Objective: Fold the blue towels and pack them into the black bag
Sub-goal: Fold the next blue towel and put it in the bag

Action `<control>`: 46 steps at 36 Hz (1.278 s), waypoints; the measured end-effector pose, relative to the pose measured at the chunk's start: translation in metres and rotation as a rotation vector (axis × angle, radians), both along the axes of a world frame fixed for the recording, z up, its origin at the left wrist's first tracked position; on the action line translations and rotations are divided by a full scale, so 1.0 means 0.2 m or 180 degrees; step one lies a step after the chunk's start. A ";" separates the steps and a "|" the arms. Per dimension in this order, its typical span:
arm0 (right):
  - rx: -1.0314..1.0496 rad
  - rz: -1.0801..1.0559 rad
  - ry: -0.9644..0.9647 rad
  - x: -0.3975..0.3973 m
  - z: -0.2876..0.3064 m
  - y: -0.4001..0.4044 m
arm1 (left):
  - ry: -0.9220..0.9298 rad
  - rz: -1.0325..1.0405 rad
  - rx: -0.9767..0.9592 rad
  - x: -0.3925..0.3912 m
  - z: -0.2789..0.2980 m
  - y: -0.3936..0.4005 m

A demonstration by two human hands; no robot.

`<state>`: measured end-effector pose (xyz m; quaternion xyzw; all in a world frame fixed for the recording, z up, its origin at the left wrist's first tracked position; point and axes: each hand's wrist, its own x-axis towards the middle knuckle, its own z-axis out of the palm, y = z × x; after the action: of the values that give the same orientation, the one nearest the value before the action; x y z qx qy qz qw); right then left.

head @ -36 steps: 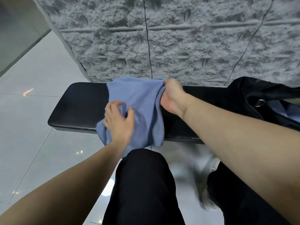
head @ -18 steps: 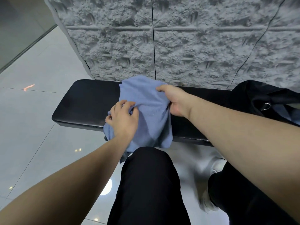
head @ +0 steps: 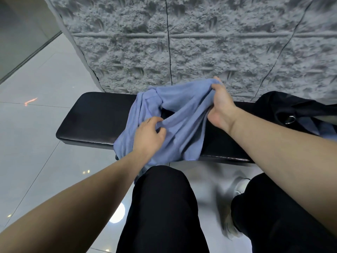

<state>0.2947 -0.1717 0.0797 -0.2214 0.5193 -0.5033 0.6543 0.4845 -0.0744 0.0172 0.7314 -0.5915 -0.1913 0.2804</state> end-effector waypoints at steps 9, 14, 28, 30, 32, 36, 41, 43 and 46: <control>0.0427 -0.0288 0.0154 -0.24 -0.14 0.05 | 0.0799 -0.0343 0.1024 -0.18 0.02 -0.13; 0.0643 -0.0072 0.0436 -0.36 -0.26 0.11 | 0.1747 0.0435 0.1674 -0.31 0.04 -0.20; 0.0884 0.0720 0.1183 -0.49 -0.35 0.12 | 0.2438 0.0530 0.1546 -0.60 -0.01 -0.29; 0.0680 0.0511 0.1088 -0.50 -0.35 0.09 | 0.2568 0.0719 0.1170 -0.59 -0.02 -0.31; 0.0479 0.0225 0.0947 -0.51 -0.35 0.07 | 0.2646 0.0942 0.0858 -0.54 -0.03 -0.33; 0.0147 -0.0207 0.0849 -0.50 -0.34 0.02 | 0.2876 0.1418 0.0456 -0.43 -0.03 -0.38; -0.0130 -0.0557 0.0634 -0.46 -0.33 -0.07 | 0.3258 0.1463 0.0189 -0.31 -0.04 -0.48; -0.0152 -0.0674 0.0566 -0.44 -0.33 -0.09 | 0.3328 0.1468 0.0120 -0.30 -0.05 -0.50; -0.0218 -0.0722 0.0437 -0.43 -0.32 -0.12 | 0.3160 0.1343 -0.0022 -0.30 -0.08 -0.53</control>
<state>0.2092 -0.1964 0.0162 -0.2174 0.5671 -0.5751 0.5481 0.4237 -0.1807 0.0017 0.6550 -0.2288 -0.4515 0.5610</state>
